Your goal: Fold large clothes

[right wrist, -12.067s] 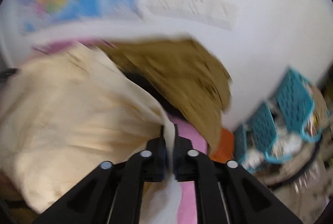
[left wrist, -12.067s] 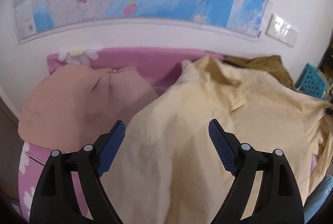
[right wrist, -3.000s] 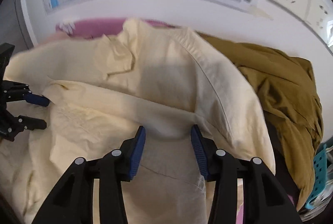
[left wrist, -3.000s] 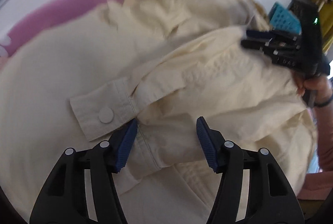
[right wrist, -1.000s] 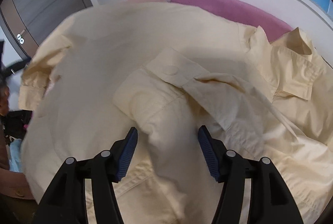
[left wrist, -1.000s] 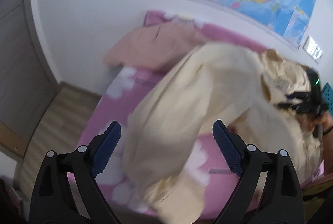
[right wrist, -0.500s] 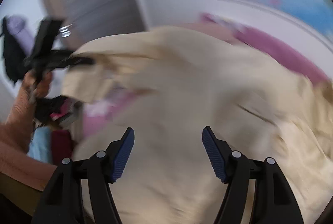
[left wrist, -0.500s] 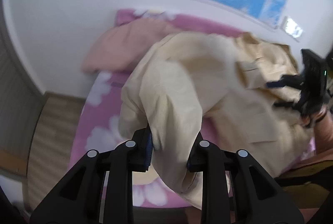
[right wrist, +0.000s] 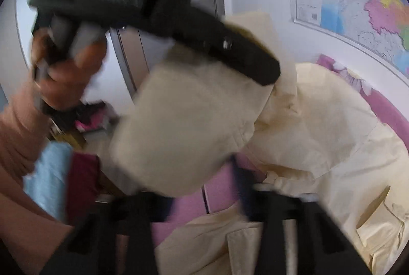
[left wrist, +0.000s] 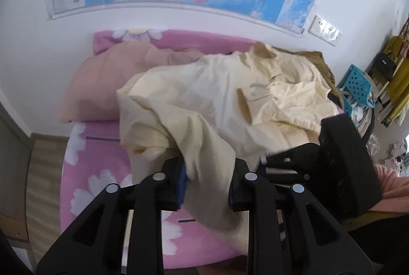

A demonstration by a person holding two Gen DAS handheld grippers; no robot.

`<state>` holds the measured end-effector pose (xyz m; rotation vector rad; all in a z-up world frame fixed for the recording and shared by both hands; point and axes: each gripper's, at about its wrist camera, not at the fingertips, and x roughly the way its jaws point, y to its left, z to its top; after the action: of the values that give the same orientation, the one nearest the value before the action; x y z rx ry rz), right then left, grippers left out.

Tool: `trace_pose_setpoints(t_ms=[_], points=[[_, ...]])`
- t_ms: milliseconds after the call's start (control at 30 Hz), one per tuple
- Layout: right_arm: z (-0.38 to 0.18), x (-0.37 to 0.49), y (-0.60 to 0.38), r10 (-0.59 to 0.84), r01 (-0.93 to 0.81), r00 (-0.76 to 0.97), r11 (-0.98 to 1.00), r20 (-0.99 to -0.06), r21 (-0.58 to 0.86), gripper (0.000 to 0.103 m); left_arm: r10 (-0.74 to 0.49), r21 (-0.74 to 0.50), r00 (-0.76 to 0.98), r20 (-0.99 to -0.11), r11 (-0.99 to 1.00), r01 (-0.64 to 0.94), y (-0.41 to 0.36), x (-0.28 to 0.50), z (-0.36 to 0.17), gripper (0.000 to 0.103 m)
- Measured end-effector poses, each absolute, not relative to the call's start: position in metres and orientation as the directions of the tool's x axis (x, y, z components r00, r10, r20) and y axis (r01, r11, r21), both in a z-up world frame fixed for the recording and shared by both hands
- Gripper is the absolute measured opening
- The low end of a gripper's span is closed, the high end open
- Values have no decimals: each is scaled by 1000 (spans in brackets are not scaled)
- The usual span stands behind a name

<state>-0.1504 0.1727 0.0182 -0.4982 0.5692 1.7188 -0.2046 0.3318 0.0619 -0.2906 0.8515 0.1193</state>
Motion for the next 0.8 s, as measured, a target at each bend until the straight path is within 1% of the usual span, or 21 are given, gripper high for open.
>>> trace_pose_setpoints(t_ms=[67,133,200,233,267,300,333,400,467,500,567,700,733,767,800], points=[[37,-133,155,790,-972,-231,-171,-567,159,4,-50,-246,686,-726,950,-191,328,-202,74,40],[61,-99,129,814,-945,-294,-168,-501,281,3,-108,-307,737,-668,941,-141,326,-202,90,62],[85,-68,101,850,-922,-302,-145,-432,358,3,-181,-374,789,-588,925,-67,320,-201,109,74],[97,-51,85,871,-911,-293,-129,-393,392,3,-229,-407,812,-537,913,-11,317,-201,119,74],[107,-40,75,886,-901,-287,-121,-364,416,3,-260,-419,824,-504,907,30,313,-200,125,74],[121,-20,55,906,-880,-281,-112,-315,462,3,-287,-426,834,-471,902,70,308,-199,130,74],[127,-7,43,920,-870,-257,-88,-295,485,3,-311,-429,851,-423,896,114,303,-198,136,79],[137,17,17,941,-849,-214,-47,-261,526,3,-320,-422,886,-335,892,163,295,-199,143,89],[141,41,-14,960,-830,-135,26,-246,557,3,-365,-441,893,-264,869,225,291,-200,146,90],[139,53,-26,965,-819,-109,49,-240,572,3,-356,-433,899,-253,873,224,288,-199,144,90],[138,71,-48,972,-793,-56,96,-230,602,2,-325,-401,899,-295,896,192,280,-190,134,90],[122,107,-109,977,-727,73,191,-202,659,1,-288,-376,844,-452,920,112,269,-154,89,90],[113,116,-121,970,-706,102,225,-219,671,1,-270,-370,828,-491,925,83,268,-147,76,89],[103,122,-127,962,-690,111,254,-249,677,3,-289,-389,800,-526,918,75,268,-137,59,85],[92,126,-128,953,-675,108,279,-283,683,6,-309,-412,777,-549,909,71,268,-129,45,84]])
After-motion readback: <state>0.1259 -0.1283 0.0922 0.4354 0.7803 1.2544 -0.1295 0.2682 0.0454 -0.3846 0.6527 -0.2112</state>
